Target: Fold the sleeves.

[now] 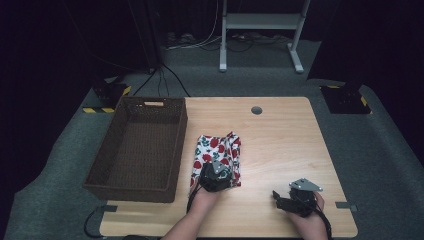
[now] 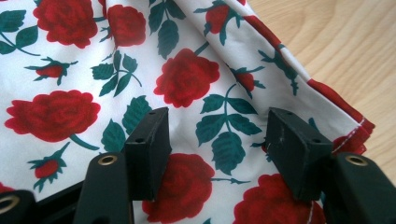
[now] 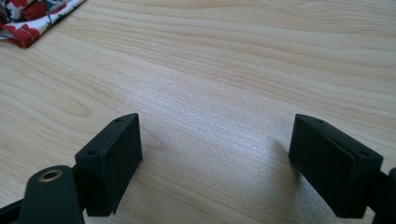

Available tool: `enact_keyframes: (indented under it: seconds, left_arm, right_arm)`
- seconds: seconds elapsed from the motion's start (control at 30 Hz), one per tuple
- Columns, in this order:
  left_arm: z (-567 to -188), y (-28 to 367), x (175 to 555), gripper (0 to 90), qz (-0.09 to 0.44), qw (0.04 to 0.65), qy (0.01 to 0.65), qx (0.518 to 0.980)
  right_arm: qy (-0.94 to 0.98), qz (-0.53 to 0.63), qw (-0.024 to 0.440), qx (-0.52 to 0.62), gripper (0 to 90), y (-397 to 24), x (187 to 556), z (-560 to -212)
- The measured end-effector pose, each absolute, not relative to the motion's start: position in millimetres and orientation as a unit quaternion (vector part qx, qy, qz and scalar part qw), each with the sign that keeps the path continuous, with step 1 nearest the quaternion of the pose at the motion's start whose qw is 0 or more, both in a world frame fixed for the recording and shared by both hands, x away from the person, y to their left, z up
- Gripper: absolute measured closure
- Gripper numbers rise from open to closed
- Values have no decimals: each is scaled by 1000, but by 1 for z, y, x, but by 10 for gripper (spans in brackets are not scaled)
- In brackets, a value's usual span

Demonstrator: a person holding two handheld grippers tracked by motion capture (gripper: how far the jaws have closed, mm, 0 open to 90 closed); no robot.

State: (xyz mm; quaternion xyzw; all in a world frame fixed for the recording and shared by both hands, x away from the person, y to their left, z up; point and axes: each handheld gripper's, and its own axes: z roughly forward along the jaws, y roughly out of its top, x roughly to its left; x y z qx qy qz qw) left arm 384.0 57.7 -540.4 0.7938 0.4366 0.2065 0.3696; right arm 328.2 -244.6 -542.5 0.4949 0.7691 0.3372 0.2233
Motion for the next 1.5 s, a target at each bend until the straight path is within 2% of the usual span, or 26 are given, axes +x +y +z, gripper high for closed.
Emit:
enact_keyframes:
  seconds: [0.53, 0.77, 0.9, 1.0, 1.17, 1.33, 1.37, 1.5]
  left_arm:
    - [-540, 90, 395, 383, 243, 351, 460, 778]
    - [-538, 92, 394, 333, 253, 353, 455, 777]
    - [-529, 88, 384, 286, 256, 375, 433, 779]
    - [-523, 79, 372, 254, 241, 402, 412, 782]
    - [-526, 57, 344, 214, 182, 425, 367, 807]
    - [-541, 39, 326, 163, 147, 396, 324, 847]
    - [-543, 36, 323, 158, 150, 377, 315, 858]
    - [-543, 33, 320, 135, 158, 372, 306, 862]
  right_arm:
    - [769, 337, 223, 495, 171, -245, 328, -543]
    - [769, 337, 223, 495, 171, -245, 328, -543]
    - [770, 337, 223, 494, 171, -245, 328, -542]
    - [770, 337, 223, 494, 171, -245, 328, -542]
    - [770, 337, 223, 494, 171, -245, 328, -543]
    - [770, 337, 223, 494, 171, -245, 328, -542]
    - [770, 337, 224, 493, 169, -245, 328, -543]
    - [771, 337, 224, 492, 168, -245, 328, -543]
